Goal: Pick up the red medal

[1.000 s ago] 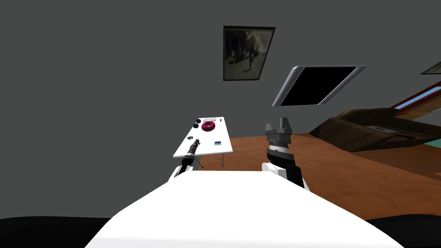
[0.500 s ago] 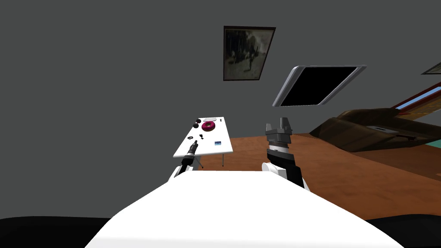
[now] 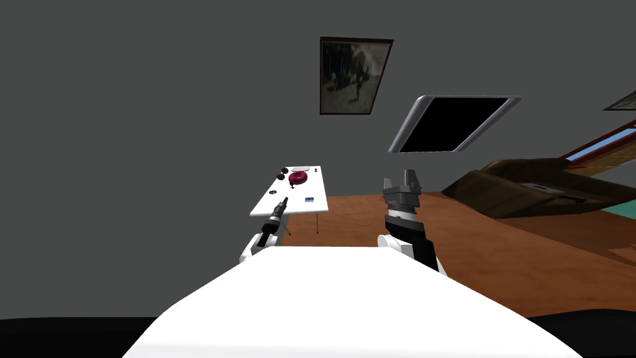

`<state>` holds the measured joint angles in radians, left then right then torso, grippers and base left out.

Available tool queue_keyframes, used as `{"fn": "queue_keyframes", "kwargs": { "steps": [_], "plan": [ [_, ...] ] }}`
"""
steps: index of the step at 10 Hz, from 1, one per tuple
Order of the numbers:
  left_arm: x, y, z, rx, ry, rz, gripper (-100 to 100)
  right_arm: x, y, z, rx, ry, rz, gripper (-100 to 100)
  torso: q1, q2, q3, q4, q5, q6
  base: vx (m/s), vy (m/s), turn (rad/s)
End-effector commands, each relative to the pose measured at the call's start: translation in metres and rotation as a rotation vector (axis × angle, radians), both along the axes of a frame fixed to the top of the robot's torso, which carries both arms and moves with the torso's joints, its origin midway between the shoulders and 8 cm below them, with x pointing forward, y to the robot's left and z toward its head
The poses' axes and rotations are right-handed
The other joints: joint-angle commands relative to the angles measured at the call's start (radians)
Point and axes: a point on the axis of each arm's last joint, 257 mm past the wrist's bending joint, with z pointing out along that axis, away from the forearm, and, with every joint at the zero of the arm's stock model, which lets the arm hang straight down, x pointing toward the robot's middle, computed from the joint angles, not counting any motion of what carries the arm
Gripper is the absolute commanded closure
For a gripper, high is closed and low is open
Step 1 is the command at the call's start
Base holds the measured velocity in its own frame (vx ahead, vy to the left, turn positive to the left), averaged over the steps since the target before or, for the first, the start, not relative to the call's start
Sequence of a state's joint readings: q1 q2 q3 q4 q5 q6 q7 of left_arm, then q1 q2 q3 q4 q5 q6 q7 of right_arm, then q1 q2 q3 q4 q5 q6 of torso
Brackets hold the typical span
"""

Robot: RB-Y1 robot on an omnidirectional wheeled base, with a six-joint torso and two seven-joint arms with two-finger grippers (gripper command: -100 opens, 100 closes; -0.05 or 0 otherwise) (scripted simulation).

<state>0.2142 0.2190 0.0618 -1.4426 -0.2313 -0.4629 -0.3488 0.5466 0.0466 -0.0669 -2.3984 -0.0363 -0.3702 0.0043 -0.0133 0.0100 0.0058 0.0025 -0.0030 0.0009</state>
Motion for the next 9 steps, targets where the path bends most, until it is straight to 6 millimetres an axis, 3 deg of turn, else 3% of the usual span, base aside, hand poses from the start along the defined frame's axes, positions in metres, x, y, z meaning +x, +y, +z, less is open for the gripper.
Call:
{"fn": "queue_keyframes", "kwargs": {
  "steps": [1, 3, 5, 6, 9],
  "plan": [
    [0.011, 0.001, 0.003, 0.034, 0.004, -0.011, -100, 0.0, 0.0, 0.0, 0.0, 0.0, 0.0, 0, 0.0, 0.0, 0.0, 0.0, 0.0, 0.0, -0.157, -0.157, 0.006],
    [0.02, 0.004, 0.001, 0.083, 0.022, -0.019, -100, 0.0, 0.0, 0.0, 0.0, 0.0, 0.0, 0, 0.003, -0.002, -0.001, 0.0, 0.001, 0.0, -0.139, -0.135, 0.003],
    [0.023, 0.009, -0.007, 0.081, 0.039, -0.004, -100, 0.0, 0.0, 0.0, 0.0, 0.0, 0.0, 0, 0.007, -0.003, -0.002, -0.001, 0.001, 0.0, -0.077, -0.02, -0.036],
    [0.026, 0.012, -0.009, 0.06, 0.038, 0.014, -100, 0.0, 0.0, 0.0, 0.0, 0.0, 0.0, 0, 0.013, -0.008, -0.004, -0.001, 0.003, 0.0, 0.071, 0.121, -0.106],
    [0.03, 0.017, -0.01, -0.016, 0.019, 0.064, -100, 0.0, 0.0, 0.0, -0.001, 0.001, -0.001, 0, 0.023, -0.025, -0.014, -0.005, 0.005, 0.0, 0.2, 0.153, -0.119]
  ]
}}
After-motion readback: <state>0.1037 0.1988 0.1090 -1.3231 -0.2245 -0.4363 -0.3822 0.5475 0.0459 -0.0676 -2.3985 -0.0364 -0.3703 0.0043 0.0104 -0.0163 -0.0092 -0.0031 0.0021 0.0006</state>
